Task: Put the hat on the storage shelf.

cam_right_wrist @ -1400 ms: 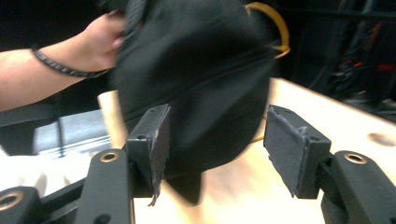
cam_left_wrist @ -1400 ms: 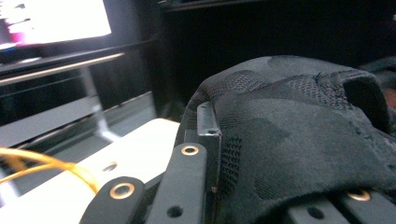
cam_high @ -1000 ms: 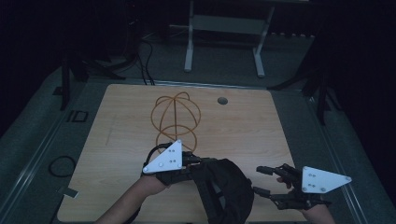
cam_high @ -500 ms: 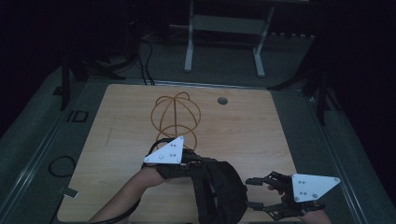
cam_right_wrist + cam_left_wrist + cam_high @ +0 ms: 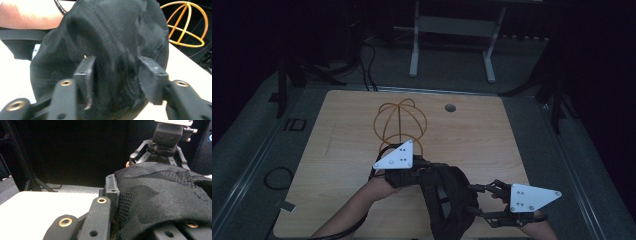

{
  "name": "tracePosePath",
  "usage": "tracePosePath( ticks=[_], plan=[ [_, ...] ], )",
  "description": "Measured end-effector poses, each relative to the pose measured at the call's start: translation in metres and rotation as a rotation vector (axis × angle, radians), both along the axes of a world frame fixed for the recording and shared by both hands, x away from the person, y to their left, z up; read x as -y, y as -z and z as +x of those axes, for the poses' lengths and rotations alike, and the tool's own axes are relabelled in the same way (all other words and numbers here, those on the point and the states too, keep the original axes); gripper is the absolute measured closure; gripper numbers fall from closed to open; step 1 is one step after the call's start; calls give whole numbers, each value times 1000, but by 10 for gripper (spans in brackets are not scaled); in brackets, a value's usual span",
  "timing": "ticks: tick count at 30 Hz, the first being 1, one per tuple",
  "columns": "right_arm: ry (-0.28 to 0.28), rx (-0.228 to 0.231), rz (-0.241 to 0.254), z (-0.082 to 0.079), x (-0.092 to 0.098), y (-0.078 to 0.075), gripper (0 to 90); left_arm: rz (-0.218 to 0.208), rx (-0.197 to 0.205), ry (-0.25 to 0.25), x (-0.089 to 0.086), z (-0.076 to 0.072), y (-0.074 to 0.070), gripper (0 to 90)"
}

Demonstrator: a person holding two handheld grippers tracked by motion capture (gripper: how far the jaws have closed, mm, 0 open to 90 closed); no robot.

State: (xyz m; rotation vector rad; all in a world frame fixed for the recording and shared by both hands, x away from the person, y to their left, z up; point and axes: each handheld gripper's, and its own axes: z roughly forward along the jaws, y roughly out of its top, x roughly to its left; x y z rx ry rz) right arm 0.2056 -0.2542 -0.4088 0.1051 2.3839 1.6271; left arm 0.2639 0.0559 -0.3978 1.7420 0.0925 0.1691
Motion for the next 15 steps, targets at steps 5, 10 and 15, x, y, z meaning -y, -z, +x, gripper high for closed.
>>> tracePosePath(
  ticks=[5,10,15],
  plan=[
    [31,5,-12,3,-2,-1,853,9,-24,-7,-1,5,1,884],
    [67,-22,4,9,-2,-2,880,38,-45,-39,-3,12,3,880],
    [72,-35,58,12,2,-5,882,57,-48,-63,-4,14,0,871]
  ],
)
